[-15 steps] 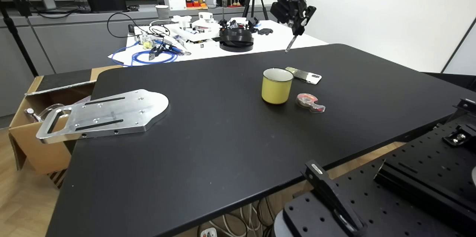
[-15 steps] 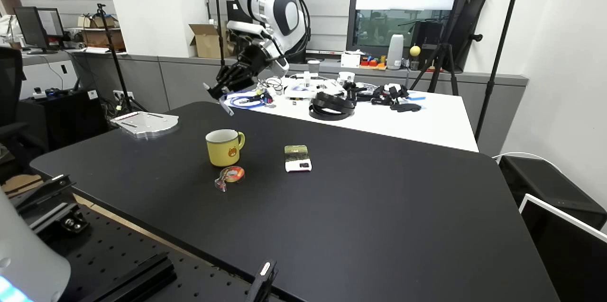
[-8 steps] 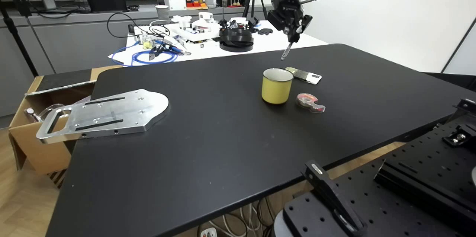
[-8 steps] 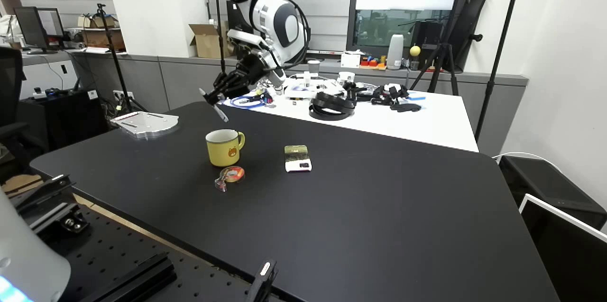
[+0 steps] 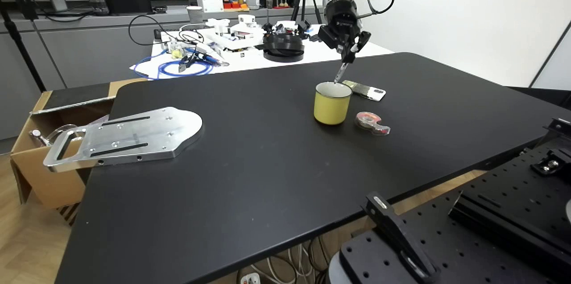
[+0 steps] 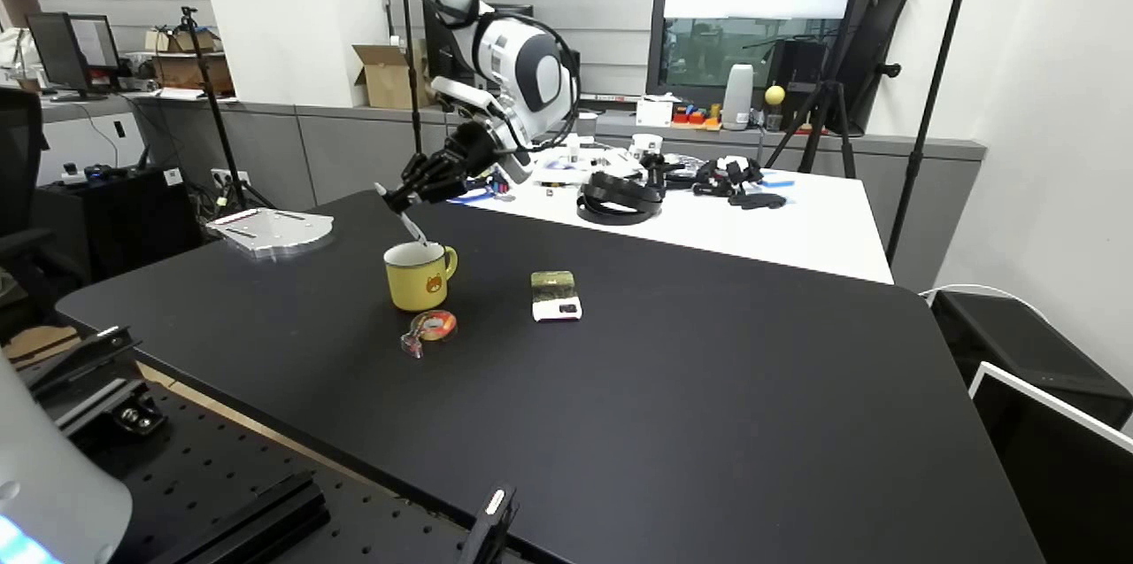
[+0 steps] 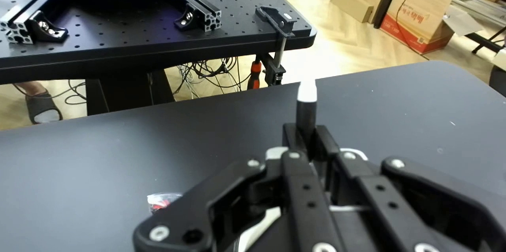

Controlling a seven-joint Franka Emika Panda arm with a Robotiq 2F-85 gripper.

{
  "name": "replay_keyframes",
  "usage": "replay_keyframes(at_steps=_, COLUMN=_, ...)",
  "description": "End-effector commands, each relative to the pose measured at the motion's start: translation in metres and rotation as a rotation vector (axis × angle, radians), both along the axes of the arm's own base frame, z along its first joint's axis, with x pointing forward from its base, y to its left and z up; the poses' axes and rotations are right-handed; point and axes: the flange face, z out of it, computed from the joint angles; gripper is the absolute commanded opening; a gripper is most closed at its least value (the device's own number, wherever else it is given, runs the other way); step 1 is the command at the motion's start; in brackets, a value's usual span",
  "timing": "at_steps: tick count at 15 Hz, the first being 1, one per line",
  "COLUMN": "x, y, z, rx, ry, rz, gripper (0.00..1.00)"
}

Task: Pick up the pen from the table and put it in the yellow cup. Pick up the pen from the yellow cup and put it on the table

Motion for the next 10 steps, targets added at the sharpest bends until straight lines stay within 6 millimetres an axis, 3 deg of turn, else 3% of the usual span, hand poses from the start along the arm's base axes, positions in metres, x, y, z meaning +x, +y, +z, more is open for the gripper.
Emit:
replay_keyframes(at_steps=1, x=0.012, y=-0.01, z=-0.009, rx=0.004, ry=-0.003, rz=-0.034, gripper=0.03)
replay_keyframes(at_steps=7, x=0.018, y=-0.017, z=-0.028, rx=0.012, ry=-0.003, rz=-0.05, gripper=0.03)
replay_keyframes(at_steps=8, x=0.018, y=-0.017, z=-0.03, rx=0.014, ry=-0.003, rz=-0.051, gripper=0.28)
replay_keyframes(at_steps=10, x=0.02, y=-0.015, z=-0.031, rx=0.018, ry=-0.006, rz=-0.049, gripper=0.45)
